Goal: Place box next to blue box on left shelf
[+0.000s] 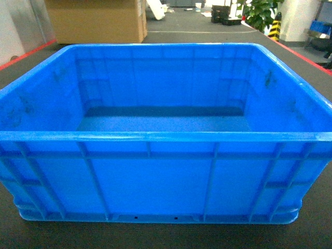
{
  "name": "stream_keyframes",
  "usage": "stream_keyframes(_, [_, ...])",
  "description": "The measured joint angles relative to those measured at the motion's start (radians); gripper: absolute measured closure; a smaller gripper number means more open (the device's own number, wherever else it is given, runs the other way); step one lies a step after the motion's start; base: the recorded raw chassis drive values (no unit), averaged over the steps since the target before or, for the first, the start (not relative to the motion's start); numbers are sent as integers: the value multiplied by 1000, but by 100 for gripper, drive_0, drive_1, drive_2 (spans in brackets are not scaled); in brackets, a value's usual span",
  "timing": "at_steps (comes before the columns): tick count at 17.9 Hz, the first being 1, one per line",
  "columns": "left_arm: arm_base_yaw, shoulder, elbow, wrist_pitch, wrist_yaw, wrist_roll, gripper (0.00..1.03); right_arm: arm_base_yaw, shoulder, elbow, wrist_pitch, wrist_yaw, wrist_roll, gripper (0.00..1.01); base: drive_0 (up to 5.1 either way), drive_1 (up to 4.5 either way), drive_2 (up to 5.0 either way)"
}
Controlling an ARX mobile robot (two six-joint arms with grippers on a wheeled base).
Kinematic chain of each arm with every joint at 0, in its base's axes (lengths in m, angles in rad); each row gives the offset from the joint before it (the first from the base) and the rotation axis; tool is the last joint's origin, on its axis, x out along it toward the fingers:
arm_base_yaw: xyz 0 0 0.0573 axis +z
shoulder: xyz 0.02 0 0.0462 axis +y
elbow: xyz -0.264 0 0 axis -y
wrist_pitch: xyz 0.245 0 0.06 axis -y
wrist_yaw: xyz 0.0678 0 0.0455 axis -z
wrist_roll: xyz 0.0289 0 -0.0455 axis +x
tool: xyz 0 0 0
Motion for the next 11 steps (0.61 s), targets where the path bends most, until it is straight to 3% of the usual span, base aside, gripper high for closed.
stream_keyframes(11, [0,0,0,0,0,0,5,0,0,0,0,0,0,3,0,0,0])
